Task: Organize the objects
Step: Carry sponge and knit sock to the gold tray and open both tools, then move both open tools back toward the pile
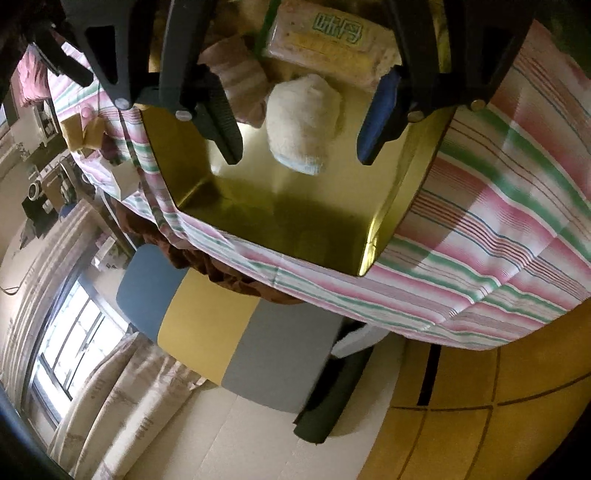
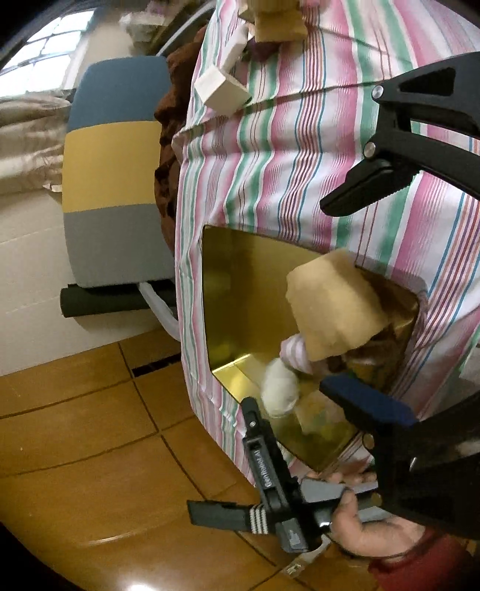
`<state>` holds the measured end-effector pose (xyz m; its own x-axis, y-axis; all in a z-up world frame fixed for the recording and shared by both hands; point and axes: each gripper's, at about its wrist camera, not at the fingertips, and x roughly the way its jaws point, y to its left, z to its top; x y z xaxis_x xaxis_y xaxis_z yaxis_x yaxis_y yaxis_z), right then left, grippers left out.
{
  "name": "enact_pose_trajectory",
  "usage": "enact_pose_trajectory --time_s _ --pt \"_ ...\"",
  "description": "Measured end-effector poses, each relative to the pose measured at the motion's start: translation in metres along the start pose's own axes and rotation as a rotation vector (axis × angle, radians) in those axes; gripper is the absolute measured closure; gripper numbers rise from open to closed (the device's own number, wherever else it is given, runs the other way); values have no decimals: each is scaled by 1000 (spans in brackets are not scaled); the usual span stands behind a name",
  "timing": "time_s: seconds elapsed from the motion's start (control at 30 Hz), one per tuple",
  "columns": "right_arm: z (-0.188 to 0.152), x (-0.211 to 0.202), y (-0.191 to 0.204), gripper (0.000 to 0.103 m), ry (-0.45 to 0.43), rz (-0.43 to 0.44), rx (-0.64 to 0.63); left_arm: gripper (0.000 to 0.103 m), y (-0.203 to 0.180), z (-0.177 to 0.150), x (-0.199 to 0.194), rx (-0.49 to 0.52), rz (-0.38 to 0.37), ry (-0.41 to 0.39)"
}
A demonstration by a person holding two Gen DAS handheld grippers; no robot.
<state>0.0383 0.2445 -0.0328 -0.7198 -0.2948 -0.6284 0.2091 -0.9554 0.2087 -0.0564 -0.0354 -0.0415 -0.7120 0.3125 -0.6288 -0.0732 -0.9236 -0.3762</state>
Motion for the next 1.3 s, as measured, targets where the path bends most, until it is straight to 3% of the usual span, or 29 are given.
enact_pose_trajectory --time_s 0.03,0.1,0.2,0.37,0.5,0.53,0.6,0.77,1.3 --pt "-1 -3 1 23 -6 17 -7 37 -1 -1 -5 -2 6 -17" --pt "-2 -2 4 47 10 42 -19 37 -3 -2 -13 -10 12 -41" --pt "-4 7 7 59 51 108 -17 37 -2 -5 -23 -36 10 -65" --pt "-1 43 11 59 129 127 -2 37 -2 -10 -37 -84 -2 -88" --pt "7 46 2 55 95 140 55 36 -3 -13 -42 -97 -7 -87" --pt "8 35 -2 50 48 162 80 35 -4 -14 -42 -92 -9 -85" --pt "9 22 -4 22 -9 154 95 32 -8 -18 -40 -83 -23 -77" --pt "7 -3 -12 22 -67 87 62 31 -30 -27 -30 -33 -60 -31" --pt "-25 -11 -69 22 -13 -32 153 30 -111 -57 -21 175 -169 68"
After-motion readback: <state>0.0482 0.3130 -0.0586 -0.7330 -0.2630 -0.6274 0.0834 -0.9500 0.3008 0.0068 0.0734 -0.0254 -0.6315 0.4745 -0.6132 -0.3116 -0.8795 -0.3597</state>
